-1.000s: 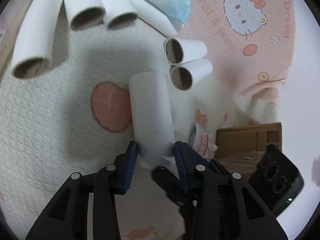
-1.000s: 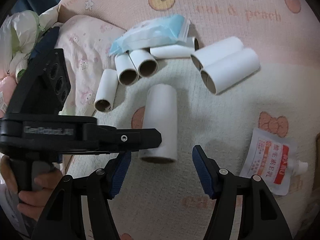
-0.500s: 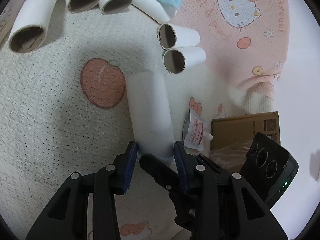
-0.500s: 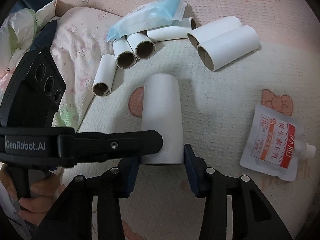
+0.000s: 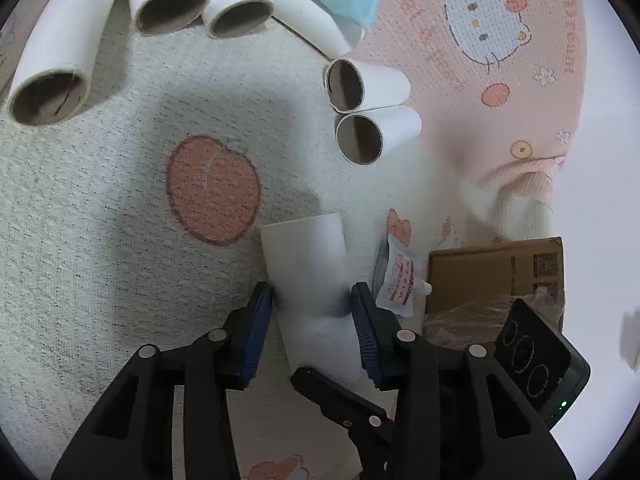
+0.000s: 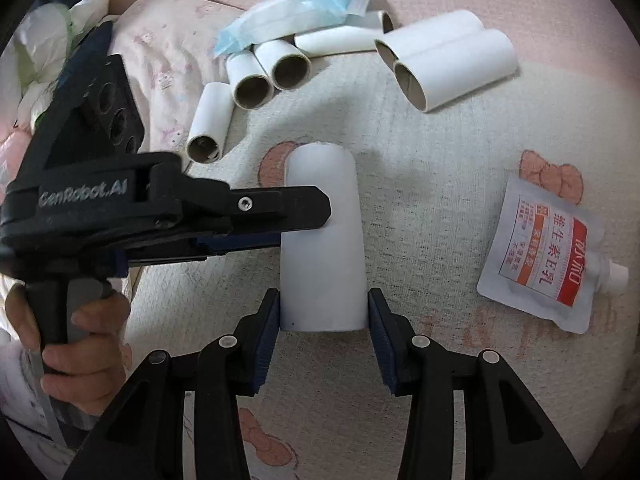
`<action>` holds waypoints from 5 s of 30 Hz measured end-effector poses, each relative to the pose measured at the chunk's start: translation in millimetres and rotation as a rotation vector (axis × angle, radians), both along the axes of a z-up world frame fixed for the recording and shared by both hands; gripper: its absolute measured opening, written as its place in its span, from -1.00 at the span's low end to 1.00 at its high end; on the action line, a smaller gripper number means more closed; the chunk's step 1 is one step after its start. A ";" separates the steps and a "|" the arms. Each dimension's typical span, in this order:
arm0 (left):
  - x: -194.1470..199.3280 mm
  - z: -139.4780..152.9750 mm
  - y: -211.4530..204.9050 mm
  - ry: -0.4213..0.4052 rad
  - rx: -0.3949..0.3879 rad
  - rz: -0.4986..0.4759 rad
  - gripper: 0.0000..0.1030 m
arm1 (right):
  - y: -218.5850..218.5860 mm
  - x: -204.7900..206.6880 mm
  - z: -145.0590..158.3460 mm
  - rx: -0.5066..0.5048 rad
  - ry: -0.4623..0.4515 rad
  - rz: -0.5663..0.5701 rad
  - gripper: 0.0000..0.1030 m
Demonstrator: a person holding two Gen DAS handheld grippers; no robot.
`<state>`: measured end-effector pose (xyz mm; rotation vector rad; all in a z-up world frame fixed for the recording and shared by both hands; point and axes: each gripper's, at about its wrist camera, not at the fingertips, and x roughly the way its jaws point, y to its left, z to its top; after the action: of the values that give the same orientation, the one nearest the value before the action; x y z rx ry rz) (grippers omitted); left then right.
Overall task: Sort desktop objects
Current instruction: 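Close the right gripper on the upright tube while the left gripper clamps it, then lift the upright tube with both grippers and carry it over the cardboard box, then lower the held tube into the box beside the white rolls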
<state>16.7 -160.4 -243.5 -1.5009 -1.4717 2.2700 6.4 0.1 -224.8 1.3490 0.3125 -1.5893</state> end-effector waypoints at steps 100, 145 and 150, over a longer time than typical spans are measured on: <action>-215.4 191.8 313.6 0.123 -0.391 -0.727 -0.11 | 228.8 -202.4 146.3 0.056 0.082 -0.406 -0.21; -233.2 108.8 341.7 -0.345 -0.430 -0.615 -0.18 | 250.8 -208.8 113.8 0.332 0.060 -0.400 -0.19; -231.3 103.6 343.0 -0.382 -0.511 -0.562 -0.37 | 254.4 -204.3 116.3 0.329 0.075 -0.388 -0.18</action>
<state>-214.6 182.5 -139.9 -2.2219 -0.3852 2.1480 -197.9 254.6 -108.5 1.6794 0.3875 -1.9767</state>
